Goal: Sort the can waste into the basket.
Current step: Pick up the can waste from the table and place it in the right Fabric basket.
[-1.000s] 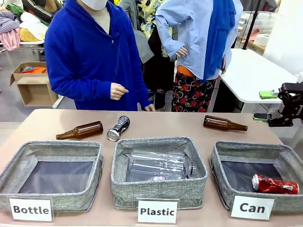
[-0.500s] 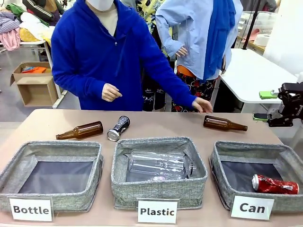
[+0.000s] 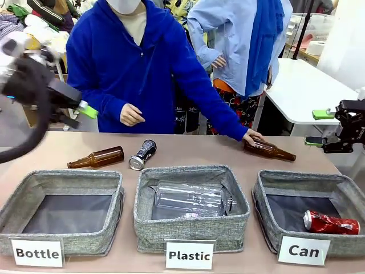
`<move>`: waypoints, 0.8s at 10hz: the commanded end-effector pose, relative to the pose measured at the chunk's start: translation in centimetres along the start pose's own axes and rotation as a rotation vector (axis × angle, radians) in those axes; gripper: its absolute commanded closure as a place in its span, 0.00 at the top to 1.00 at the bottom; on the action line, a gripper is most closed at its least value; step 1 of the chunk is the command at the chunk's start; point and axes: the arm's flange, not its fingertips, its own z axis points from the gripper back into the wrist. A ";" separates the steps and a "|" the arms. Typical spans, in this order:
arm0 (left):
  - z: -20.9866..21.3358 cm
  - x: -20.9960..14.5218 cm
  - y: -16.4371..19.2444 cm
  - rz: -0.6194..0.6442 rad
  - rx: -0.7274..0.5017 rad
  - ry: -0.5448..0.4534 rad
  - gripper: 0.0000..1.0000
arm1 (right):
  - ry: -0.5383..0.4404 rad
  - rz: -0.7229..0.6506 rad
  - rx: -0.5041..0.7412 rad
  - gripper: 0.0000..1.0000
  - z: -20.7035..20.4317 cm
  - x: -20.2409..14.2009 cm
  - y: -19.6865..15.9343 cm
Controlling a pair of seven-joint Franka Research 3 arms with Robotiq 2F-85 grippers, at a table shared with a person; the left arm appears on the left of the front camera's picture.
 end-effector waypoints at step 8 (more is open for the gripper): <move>-4.2 5.7 6.4 0.137 0.196 -0.193 1.00 | 0.004 0.009 -0.007 1.00 0.2 0.1 0.2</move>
